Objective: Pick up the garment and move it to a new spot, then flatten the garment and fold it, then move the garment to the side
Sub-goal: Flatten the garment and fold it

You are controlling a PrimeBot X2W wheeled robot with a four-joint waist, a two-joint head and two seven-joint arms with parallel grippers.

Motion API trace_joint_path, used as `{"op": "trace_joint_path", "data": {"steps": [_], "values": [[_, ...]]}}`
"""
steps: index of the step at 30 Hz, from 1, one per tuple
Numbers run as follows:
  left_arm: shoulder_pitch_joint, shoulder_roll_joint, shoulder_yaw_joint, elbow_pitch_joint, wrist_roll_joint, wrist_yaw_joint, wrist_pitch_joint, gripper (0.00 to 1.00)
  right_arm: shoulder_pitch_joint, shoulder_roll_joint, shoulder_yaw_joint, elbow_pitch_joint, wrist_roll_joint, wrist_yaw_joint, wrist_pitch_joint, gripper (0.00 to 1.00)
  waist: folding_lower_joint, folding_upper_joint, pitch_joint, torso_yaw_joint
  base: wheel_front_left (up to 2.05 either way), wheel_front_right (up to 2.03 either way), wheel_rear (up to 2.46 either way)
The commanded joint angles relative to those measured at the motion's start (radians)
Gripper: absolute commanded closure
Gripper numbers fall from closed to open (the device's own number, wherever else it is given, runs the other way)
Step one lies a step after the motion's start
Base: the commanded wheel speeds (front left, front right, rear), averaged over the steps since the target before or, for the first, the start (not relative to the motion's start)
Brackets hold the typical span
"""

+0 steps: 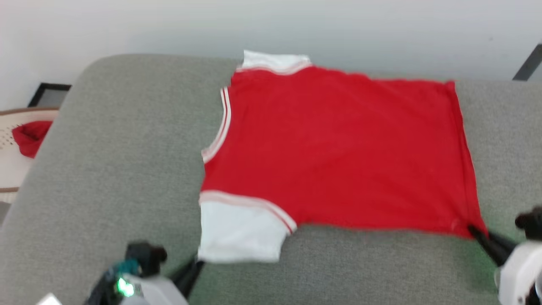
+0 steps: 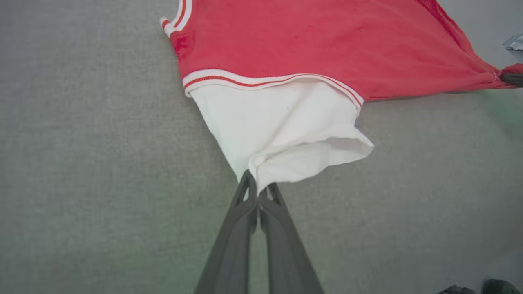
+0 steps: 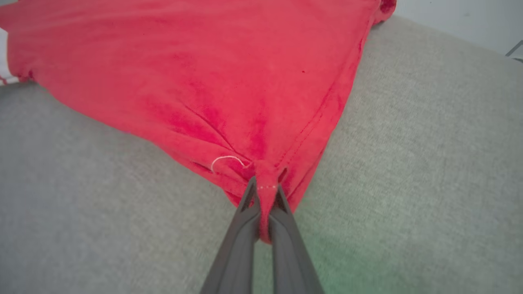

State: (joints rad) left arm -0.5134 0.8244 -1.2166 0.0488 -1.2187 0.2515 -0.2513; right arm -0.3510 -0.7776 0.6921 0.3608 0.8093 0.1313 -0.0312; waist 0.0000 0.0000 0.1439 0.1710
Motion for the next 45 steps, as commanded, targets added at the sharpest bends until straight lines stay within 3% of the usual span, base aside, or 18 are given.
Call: {"op": "trace_joint_path", "data": {"steps": [1,8,16,29,32,37,45], "values": [[0.044,0.011,-0.005,-0.036,-0.017,0.031,0.006,1.00,0.055,-0.009,-0.011,-0.028,0.021,-0.001,0.019,1.00,0.0000,0.0000,-0.028,0.019,0.00,0.00,0.00],[0.177,0.052,-0.017,-0.181,-0.089,0.149,0.024,1.00,0.278,-0.057,-0.097,-0.132,0.067,-0.001,0.095,1.00,0.0000,0.0000,-0.048,0.048,0.00,0.00,0.00],[0.253,0.092,-0.003,-0.268,-0.152,0.209,0.017,1.00,0.466,-0.051,-0.219,-0.241,0.104,-0.001,0.177,1.00,0.0000,0.0000,-0.042,0.054,0.00,0.00,0.00],[0.077,0.229,0.056,-0.401,-0.025,0.282,0.077,1.00,0.434,0.007,-0.396,-0.387,0.050,-0.001,0.325,1.00,0.0000,0.0000,-0.014,-0.018,0.00,0.00,0.00],[-0.009,0.252,0.069,-0.407,0.018,0.266,0.132,1.00,0.383,0.027,-0.428,-0.407,0.019,-0.001,0.365,1.00,0.0000,0.0000,0.005,-0.034,0.00,0.00,0.00],[-0.153,0.255,0.086,-0.354,0.081,0.199,0.220,1.00,0.257,0.064,-0.453,-0.407,-0.037,-0.001,0.438,1.00,0.0000,0.0000,0.045,-0.060,0.00,0.00,0.00],[-0.354,0.151,0.092,-0.116,0.136,0.018,0.313,1.00,0.055,0.110,-0.422,-0.306,-0.088,-0.001,0.495,1.00,0.0000,0.0000,0.127,-0.071,0.00,0.00,0.00]]}}
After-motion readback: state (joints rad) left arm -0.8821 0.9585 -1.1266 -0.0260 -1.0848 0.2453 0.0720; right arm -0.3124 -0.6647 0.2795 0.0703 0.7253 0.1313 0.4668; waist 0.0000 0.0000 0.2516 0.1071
